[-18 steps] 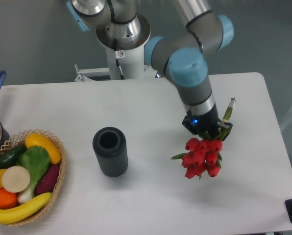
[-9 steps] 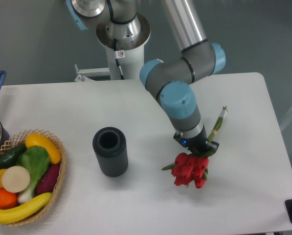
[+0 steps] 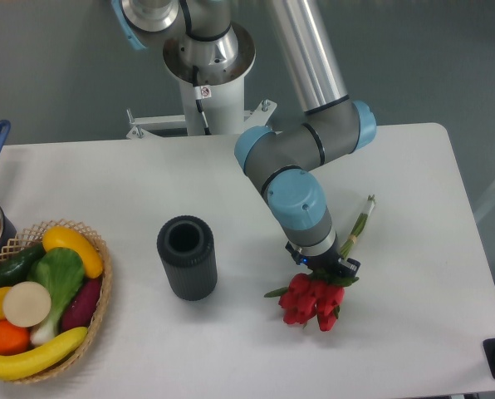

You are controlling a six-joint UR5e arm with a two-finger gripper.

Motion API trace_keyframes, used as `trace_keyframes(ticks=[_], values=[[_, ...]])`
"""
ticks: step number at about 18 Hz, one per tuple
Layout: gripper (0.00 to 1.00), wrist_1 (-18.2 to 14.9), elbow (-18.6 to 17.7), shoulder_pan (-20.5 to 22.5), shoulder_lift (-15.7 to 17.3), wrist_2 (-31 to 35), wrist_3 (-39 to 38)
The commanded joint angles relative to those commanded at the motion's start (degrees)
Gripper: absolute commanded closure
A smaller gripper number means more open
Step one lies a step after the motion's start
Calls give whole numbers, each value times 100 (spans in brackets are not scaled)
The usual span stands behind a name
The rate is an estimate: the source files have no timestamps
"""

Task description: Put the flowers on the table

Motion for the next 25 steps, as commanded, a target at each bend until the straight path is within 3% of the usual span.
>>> trace_keyframes(ticks=[2, 3, 6, 11, 13, 18, 21, 25], values=[[8, 0, -9, 0, 26, 9, 9], [1, 9, -9, 0, 35, 9, 17], [0, 35, -9, -18, 157, 9, 183], [0, -114, -26, -27, 992, -368, 746], [0, -481, 26, 35, 1203, -597, 1027], [0, -1536, 114, 728, 1915, -1818, 1624], [0, -2239, 359, 896, 2179, -1907, 1977], [0, -2934, 597, 1265, 2416, -1968, 2748]])
